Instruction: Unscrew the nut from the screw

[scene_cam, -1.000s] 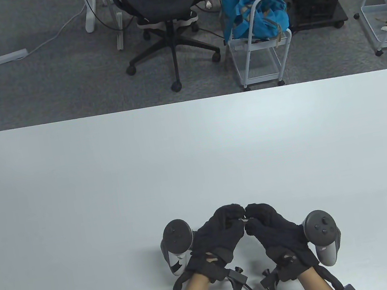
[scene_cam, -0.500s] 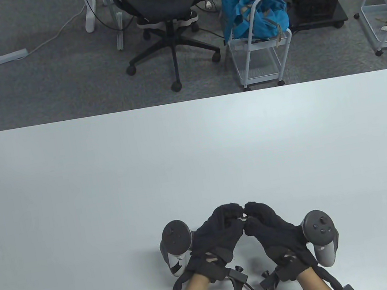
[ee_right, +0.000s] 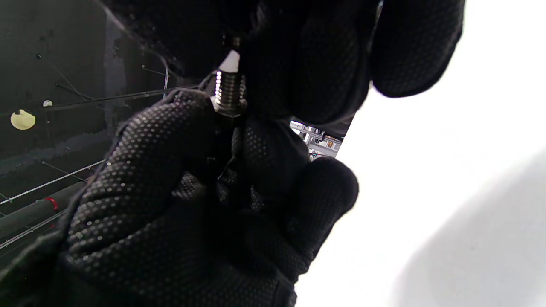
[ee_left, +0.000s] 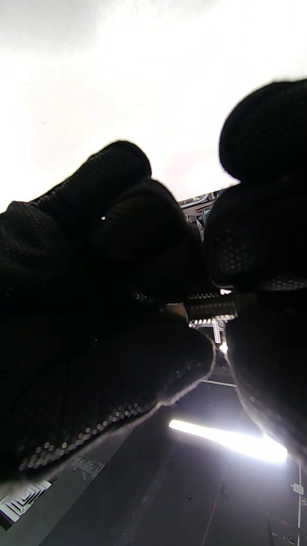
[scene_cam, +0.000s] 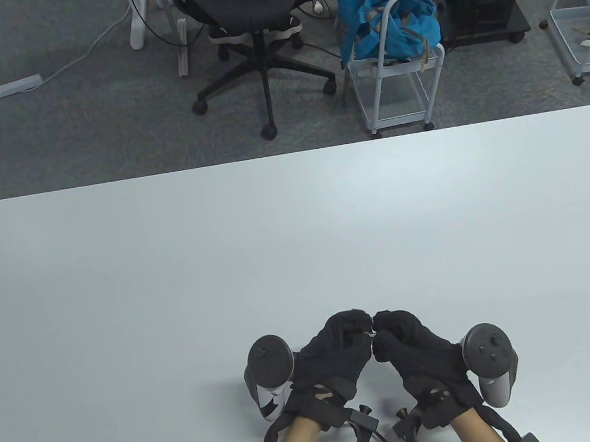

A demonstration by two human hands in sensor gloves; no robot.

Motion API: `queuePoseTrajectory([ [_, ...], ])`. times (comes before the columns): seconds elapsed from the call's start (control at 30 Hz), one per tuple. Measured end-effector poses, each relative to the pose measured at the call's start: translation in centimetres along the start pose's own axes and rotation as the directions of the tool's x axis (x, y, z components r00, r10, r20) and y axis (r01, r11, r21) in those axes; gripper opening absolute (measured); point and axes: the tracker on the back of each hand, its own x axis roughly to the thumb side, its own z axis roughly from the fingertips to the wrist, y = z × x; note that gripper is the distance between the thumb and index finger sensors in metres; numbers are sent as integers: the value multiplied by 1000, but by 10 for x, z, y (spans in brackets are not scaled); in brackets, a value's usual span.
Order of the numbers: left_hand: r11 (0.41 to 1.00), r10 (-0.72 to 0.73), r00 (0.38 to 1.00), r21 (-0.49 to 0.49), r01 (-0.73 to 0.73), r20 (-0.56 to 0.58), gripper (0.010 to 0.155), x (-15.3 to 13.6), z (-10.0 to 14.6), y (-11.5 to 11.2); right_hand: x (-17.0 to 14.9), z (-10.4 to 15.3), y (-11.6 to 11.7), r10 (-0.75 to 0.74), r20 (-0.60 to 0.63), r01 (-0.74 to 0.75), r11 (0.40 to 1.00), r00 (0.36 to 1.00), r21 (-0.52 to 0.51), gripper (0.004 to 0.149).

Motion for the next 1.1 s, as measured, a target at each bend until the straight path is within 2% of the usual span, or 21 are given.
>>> queuePoseTrajectory([
  [0.33,1000,9,1000,10,-9,-7,47,0,1,1,2,0,0,4,18,-5,1000,1000,11,47],
  [0.53,1000,10,1000,19,-10,-9,47,0,1,2,-1,0,1,-9,-8,9,1000,1000,28,54],
  [0.67,1000,6,1000,16,-6,-4,47,0,1,2,-8,0,4,-47,-65,51,996,997,70,65],
  [0.77,1000,4,1000,15,-4,1,47,1,1,2,-12,1,3,-53,-114,59,997,992,51,70],
  [0.93,1000,0,1000,13,0,0,47,0,0,2,-12,0,3,-59,-119,65,997,991,46,59],
  [1.1,1000,3,1000,14,-3,-4,47,0,0,2,-6,-1,2,-29,-60,32,998,998,46,56],
])
